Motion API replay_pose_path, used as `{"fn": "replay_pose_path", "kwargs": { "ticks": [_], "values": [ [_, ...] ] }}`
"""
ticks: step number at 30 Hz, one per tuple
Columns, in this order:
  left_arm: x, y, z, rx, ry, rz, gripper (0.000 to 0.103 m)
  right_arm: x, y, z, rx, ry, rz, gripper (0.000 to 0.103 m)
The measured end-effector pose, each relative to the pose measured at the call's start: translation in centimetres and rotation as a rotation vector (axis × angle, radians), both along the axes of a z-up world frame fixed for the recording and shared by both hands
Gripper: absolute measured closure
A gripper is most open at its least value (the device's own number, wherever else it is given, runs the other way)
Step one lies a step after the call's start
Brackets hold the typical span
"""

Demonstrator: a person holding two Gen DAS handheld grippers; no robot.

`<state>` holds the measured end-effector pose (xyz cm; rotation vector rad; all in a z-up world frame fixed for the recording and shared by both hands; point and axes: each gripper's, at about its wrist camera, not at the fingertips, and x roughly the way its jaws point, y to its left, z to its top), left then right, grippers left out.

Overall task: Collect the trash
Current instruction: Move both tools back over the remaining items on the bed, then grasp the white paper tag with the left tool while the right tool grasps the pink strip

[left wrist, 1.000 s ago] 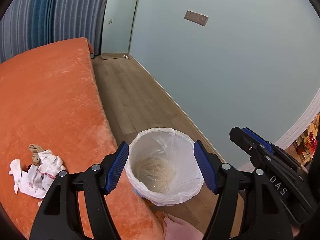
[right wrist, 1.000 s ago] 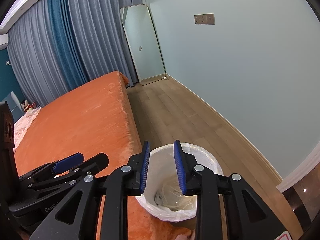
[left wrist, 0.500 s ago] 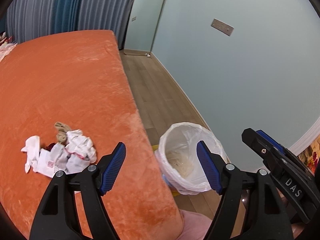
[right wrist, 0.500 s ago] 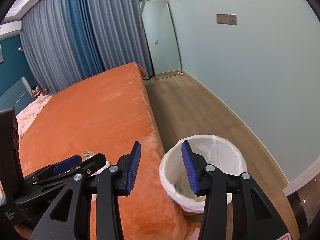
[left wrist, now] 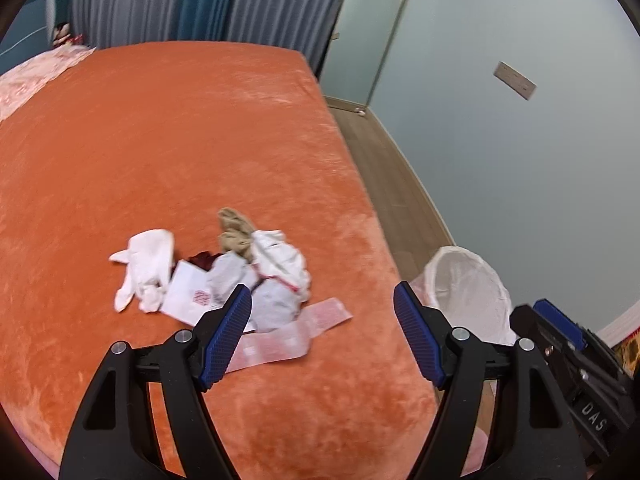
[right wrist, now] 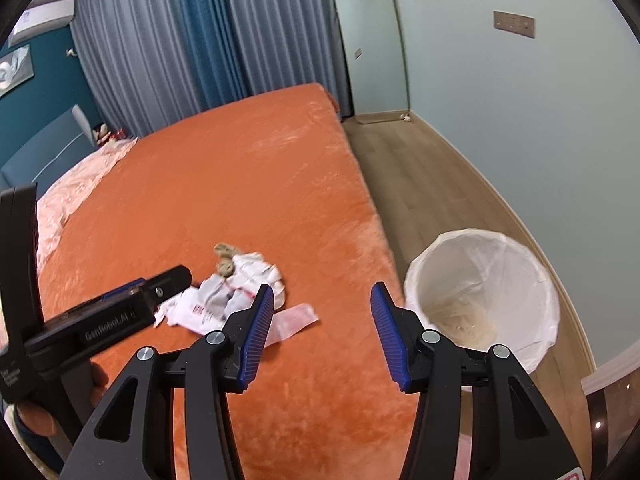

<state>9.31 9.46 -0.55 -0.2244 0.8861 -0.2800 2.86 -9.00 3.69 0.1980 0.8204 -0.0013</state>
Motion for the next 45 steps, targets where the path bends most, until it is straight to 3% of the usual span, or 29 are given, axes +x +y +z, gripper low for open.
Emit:
{"fn": "replay_pose_path", "kwargs": {
  "ticks": [18, 32, 36, 40, 45],
  "values": [
    [0.7, 10.8, -7.6, 0.07, 0.126, 0.154, 0.025, 3.6, 9.1, -9.7, 0.013, 0.16, 0.129, 0.053],
    [3.7, 11.9, -12.5, 0.052, 0.221, 0.147, 0.025, 7.8, 9.9, -15.9, 0.013, 0.266, 0.116, 0.053],
    [5.0, 10.9, -13.9, 0.02, 0.253, 0.129, 0.034, 8.3, 9.9, -17.3, 0.027, 0.298, 0.116, 0.054],
    [6.3, 9.9, -15.4, -0.007, 0.29, 0.122, 0.044, 8.6, 9.8, -18.3, 0.038, 0.319, 0.13, 0.069],
    [7.1, 9.3, -15.6, -0.027, 0.299, 0.108, 0.068, 8.7, 9.5, -19.1, 0.058, 0.34, 0.131, 0.091]
  ]
}}
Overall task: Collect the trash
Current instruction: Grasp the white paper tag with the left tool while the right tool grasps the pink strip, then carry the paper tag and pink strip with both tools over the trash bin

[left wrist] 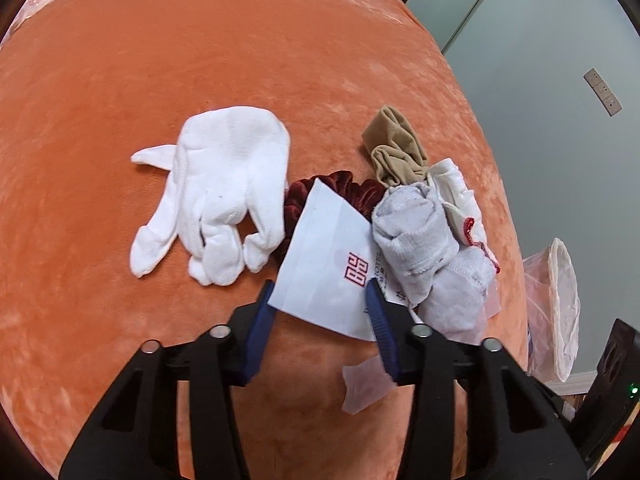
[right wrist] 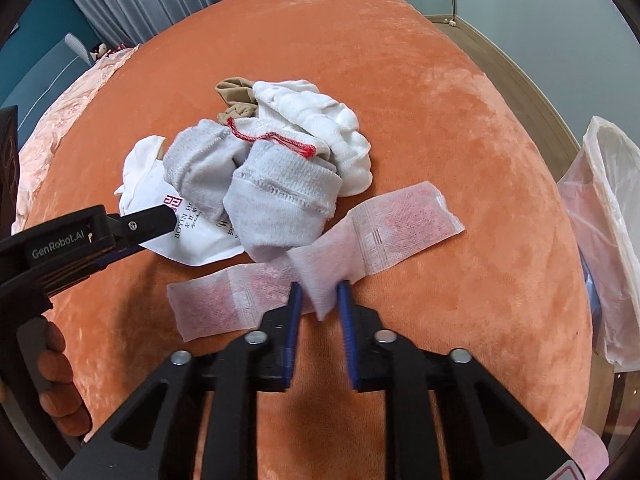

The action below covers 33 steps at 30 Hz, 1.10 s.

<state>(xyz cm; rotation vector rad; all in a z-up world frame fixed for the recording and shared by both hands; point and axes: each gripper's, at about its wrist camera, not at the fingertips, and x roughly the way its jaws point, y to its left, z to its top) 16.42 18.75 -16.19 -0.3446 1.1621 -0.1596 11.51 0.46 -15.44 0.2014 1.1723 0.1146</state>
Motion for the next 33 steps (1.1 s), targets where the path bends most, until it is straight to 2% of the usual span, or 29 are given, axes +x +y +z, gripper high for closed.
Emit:
{"fn": "replay_pose_path", "kwargs": {
  "ticks": [1, 3, 8, 15, 23, 33],
  "values": [
    [0.1, -0.1, 0.0, 0.006, -0.001, -0.004, 0.07, 0.0, -0.1, -0.1, 0.008, 0.002, -0.003, 0.094],
    [0.2, -0.3, 0.1, 0.007, -0.002, -0.016, 0.084, -0.2, -0.5, 0.0, 0.022, 0.002, -0.006, 0.096],
    [-0.3, -0.5, 1.0, 0.011, -0.023, -0.024, 0.095, -0.9, -0.9, 1.2, 0.038, -0.022, -0.006, 0.098],
    [-2.5, -1.5, 5.2, 0.022, -0.109, -0.041, 0.1, -2.5, -2.1, 5.1, 0.059, -0.105, -0.017, 0.098],
    [-4.9, -3.6, 11.4, 0.02, -0.219, -0.07, 0.102, -4.9, -4.6, 12.0, 0.084, -0.25, -0.048, 0.098],
    [-7.6, -10.5, 20.1, 0.012, -0.388, -0.188, 0.102, -7.7, -9.6, 20.3, 0.078, -0.44, -0.104, 0.098]
  ]
}}
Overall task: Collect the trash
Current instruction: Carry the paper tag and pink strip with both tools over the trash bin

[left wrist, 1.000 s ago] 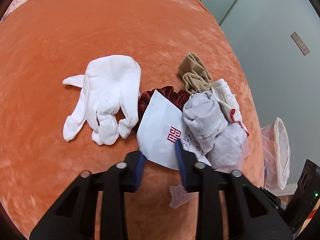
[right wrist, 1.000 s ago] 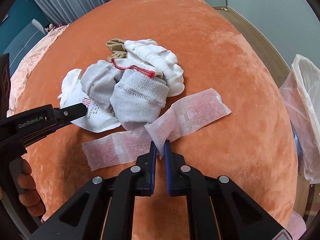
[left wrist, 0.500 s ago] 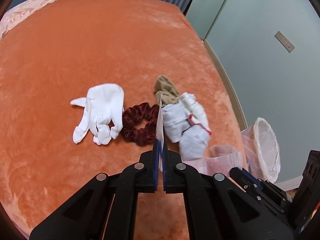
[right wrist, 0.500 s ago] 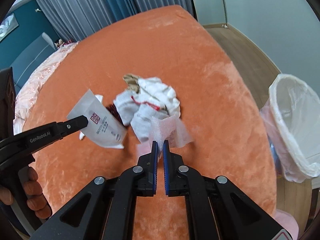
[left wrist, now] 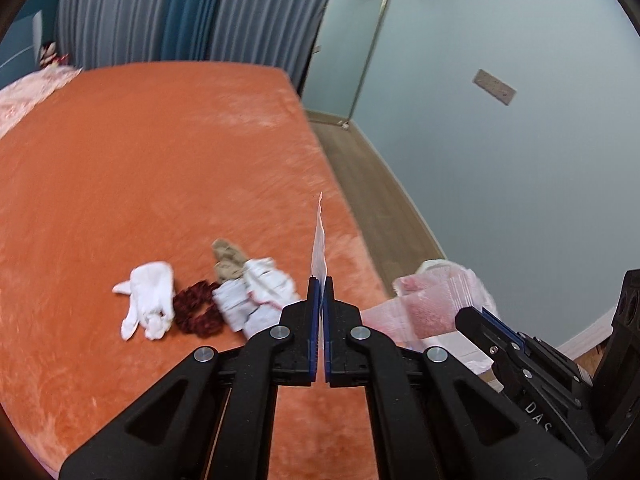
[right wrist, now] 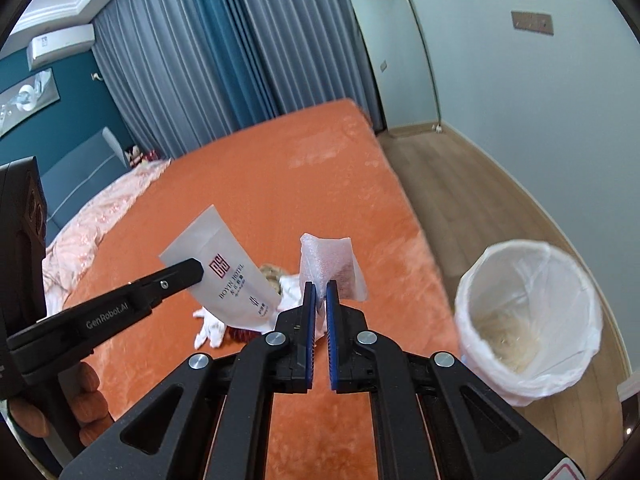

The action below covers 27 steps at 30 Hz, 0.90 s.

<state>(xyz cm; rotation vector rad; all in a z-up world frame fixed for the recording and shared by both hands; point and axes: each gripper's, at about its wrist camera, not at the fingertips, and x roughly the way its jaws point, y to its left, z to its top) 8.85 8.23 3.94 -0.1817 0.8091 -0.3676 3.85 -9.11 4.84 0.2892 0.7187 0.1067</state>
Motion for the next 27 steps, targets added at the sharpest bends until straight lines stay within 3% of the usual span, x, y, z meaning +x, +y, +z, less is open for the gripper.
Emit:
{"fn": "replay_pose_path", "kwargs": {
  "ticks": [13, 27],
  "values": [
    [-2.6, -11.8, 6.7, 0.008, -0.127, -0.195, 0.102, -2.7, -8.4, 7.0, -0.054, -0.146, -0.124, 0.098],
    [-2.5, -19.9, 6.8, 0.021, -0.131, -0.324, 0.102, -3.7, -14.4, 6.5, -0.067, -0.136, -0.243, 0.098]
  ]
}}
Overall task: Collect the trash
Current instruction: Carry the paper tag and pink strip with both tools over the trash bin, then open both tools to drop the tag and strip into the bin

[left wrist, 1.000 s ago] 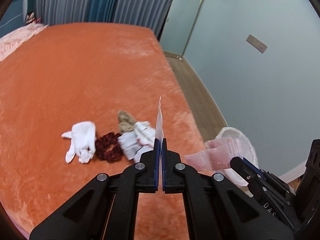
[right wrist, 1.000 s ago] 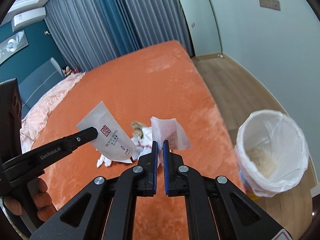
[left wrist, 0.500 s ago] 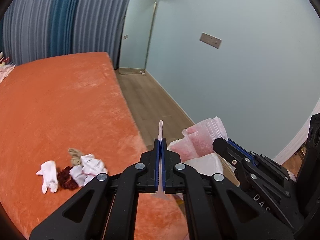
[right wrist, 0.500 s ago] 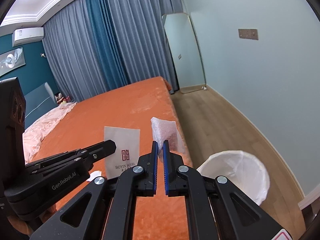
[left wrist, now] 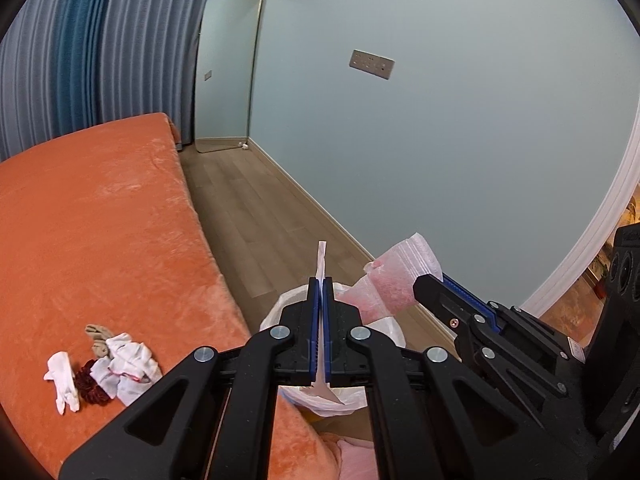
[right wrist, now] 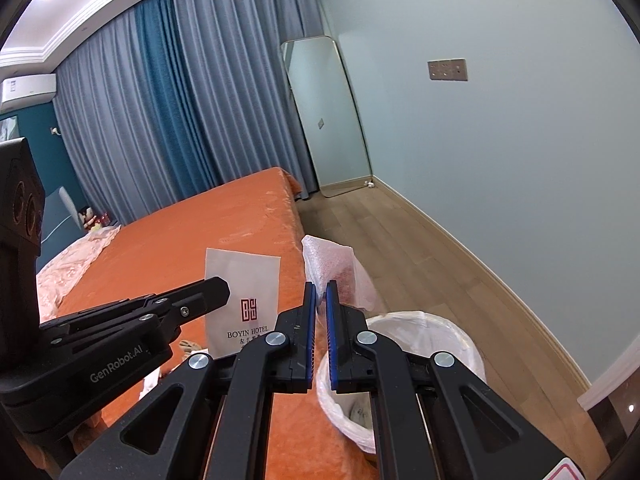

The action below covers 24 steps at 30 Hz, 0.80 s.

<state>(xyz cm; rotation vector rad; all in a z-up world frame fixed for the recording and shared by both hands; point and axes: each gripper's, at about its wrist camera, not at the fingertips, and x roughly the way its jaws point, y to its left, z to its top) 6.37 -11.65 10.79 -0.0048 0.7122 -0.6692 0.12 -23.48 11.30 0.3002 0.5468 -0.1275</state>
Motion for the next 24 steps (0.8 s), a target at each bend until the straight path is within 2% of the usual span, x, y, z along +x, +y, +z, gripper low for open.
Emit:
{"fn": "replay_pose_path", "kwargs": {
  "ticks": [10, 20, 22, 24],
  "values": [
    [0.7, -3.9, -1.0, 0.011, 0.017, -0.066, 0.102, -0.7, -2.5, -1.7, 0.008, 0.034, -0.051, 0.098],
    [1.8, -6.0, -2.3, 0.017, 0.033, -0.08, 0.101, -0.4, -3.6, -2.8, 0.026, 0.058, -0.074, 0.097],
    [2.2, -6.0, -2.2, 0.015, 0.031, -0.068, 0.097, -0.3, -3.9, -2.9, 0.027, 0.061, -0.083, 0.094],
    [2.6, -5.9, -2.1, 0.011, 0.039, -0.047, 0.074, -0.7, -3.7, -2.9, 0.028, 0.06, -0.093, 0.092]
  ]
}}
